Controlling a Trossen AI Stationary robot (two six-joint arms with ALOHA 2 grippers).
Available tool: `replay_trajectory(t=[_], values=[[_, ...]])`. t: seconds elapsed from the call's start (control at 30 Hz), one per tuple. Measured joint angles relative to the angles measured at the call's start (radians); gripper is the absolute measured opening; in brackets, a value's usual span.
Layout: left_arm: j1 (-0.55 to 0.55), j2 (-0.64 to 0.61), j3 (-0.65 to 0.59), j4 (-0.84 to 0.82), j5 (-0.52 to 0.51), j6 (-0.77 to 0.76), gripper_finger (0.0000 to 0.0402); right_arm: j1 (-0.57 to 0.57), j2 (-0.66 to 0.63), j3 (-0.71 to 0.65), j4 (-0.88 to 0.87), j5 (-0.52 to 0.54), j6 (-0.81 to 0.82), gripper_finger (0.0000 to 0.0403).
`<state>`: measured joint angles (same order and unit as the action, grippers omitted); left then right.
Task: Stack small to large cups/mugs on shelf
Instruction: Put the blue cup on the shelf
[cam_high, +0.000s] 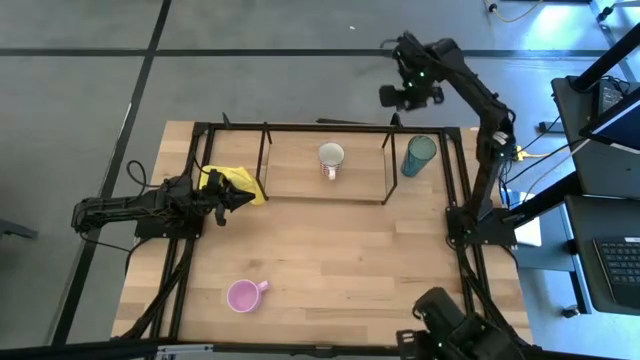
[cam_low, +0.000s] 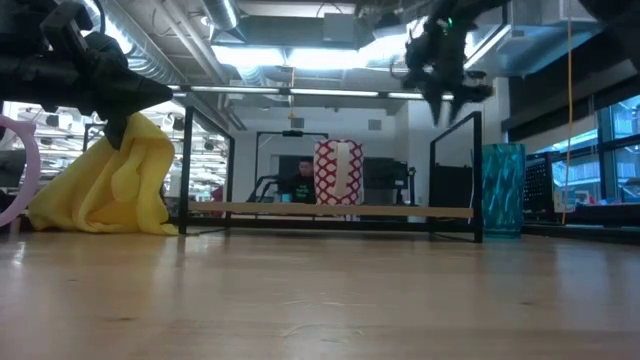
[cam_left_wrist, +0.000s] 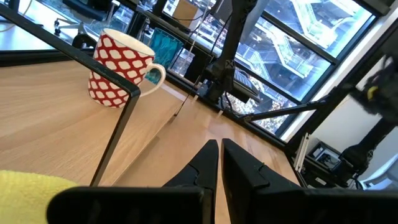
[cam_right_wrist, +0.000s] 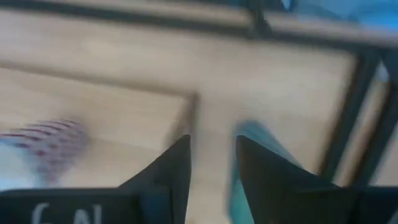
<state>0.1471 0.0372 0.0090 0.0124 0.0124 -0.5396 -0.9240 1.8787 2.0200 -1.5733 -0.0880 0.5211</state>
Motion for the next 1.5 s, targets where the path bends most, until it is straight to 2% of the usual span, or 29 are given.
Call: replay_trajectory(t=[0.13, 0.23, 0.4, 0.67, 1.03, 1.23, 1.5], values=[[0.000, 0.000, 0.000, 0.000, 0.000, 0.000, 0.0014, 0.006, -0.073, -0.156, -0.003, 0.069, -0.063, 0.0129], [0.000, 0.000, 0.000, 0.000, 0.000, 0.000, 0.0014, 0.007, -0.106, -0.216, 0.004, 0.136, -0.112, 0.0129], [0.000, 0.000, 0.000, 0.000, 0.000, 0.000, 0.0014, 0.002, -0.189, -0.319, 0.000, 0.173, -0.134, 0.0129], [0.000, 0.000, 0.000, 0.000, 0.000, 0.000, 0.0014, 0.022, -0.286, -0.459, 0.063, 0.194, 0.074, 0.0129], [0.000, 0.000, 0.000, 0.000, 0.000, 0.000, 0.0014, 0.098, -0.432, -0.638, 0.044, 0.233, 0.193, 0.0129], [0.000, 0.000, 0.000, 0.000, 0.000, 0.000, 0.0014, 0.122, -0.510, -0.738, 0.116, 0.184, 0.264, 0.0129], [0.000, 0.000, 0.000, 0.000, 0.000, 0.000, 0.0014, 0.127, -0.576, -0.864, 0.230, 0.184, 0.316, 0.0129]])
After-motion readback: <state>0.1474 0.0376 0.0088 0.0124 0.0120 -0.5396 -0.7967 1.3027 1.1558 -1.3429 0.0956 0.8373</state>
